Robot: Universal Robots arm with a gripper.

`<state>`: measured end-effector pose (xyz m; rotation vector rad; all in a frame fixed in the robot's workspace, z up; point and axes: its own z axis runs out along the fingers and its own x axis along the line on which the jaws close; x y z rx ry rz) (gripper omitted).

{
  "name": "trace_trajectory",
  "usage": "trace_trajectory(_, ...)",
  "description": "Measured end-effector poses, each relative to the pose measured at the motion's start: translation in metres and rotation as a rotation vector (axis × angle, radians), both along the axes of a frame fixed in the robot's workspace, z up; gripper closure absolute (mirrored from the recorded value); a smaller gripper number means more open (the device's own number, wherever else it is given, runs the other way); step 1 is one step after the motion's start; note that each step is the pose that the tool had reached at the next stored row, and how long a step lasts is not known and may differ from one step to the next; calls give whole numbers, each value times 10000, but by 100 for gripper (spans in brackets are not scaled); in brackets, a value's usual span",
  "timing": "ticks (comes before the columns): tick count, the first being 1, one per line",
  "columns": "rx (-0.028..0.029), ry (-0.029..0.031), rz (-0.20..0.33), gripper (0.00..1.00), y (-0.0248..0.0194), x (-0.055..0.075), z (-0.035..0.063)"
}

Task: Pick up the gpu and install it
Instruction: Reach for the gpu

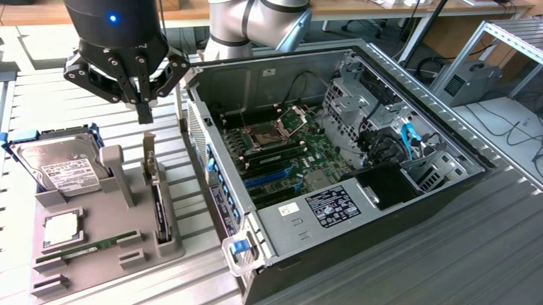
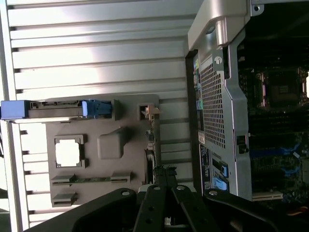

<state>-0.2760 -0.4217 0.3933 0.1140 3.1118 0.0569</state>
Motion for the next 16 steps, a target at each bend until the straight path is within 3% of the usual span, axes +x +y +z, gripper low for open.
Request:
trace_trajectory(10,-11,-2,1,89,-20,0,-1)
trace_trajectory(16,-35,-1,0,89,-75,0,-7)
